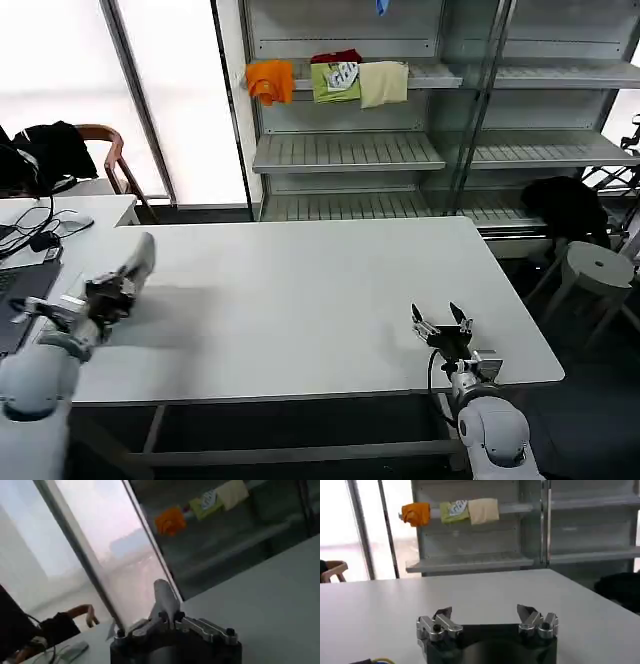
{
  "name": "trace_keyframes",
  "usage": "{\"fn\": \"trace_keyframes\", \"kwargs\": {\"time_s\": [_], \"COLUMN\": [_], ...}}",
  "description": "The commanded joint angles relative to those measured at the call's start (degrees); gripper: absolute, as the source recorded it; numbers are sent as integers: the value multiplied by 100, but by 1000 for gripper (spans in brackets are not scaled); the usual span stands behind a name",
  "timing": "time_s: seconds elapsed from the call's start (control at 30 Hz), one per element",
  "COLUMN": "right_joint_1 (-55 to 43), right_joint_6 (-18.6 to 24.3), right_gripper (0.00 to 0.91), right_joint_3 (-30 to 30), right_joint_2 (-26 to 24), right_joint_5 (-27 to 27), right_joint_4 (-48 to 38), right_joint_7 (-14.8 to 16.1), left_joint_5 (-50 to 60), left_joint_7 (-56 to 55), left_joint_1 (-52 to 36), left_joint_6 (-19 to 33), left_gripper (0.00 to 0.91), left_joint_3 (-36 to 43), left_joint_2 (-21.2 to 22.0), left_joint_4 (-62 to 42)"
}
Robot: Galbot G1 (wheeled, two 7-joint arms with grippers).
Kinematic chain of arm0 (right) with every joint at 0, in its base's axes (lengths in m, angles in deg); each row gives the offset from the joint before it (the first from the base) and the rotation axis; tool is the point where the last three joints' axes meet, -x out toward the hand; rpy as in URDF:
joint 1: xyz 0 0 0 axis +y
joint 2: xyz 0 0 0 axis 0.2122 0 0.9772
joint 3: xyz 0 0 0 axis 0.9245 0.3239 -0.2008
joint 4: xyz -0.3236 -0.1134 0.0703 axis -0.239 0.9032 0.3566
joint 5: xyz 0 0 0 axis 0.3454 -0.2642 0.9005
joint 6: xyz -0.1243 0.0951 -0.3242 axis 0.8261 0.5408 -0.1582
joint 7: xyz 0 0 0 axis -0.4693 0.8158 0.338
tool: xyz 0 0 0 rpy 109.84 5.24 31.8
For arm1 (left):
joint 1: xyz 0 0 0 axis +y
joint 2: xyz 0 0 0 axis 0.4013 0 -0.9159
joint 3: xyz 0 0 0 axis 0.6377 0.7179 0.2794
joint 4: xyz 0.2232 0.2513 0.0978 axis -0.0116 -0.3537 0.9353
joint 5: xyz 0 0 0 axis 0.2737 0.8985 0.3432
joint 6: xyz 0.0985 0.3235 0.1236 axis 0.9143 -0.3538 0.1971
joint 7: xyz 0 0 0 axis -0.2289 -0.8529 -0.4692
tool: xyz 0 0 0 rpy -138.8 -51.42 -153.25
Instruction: Fold and organize the clothes.
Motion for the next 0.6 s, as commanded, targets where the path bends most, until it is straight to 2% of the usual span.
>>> {"fn": "trace_keyframes", "kwargs": {"time_s": [0.03,0.2,0.33,0.6], "right_joint_1": [38,82,93,49], "right_joint_6": [10,12,-2,-103], "right_gripper": [907,907,907,907], "right_joint_3": [-60,-104,-120,-17], "right_joint_2": [10,-9,-21,49], "right_joint_5": [-4,-5,-3,71], "right_joint_4": [-14,7,44,131], "right_joint_7": [-4,-3,0,19], "left_joint_5": [439,515,457,296], "left_joint_7": [-993,-1300,-1489,-1685], "left_joint_1": [-283,-435,-568,-753], "left_joint_6": [-821,-816,-702,-712], "left_gripper": [20,30,20,30], "left_joint_3": [2092,2452,2498,2828], "left_joint_2": [1897,2418,2633,2769], "left_joint_4": [206,-345,-619,-482]}}
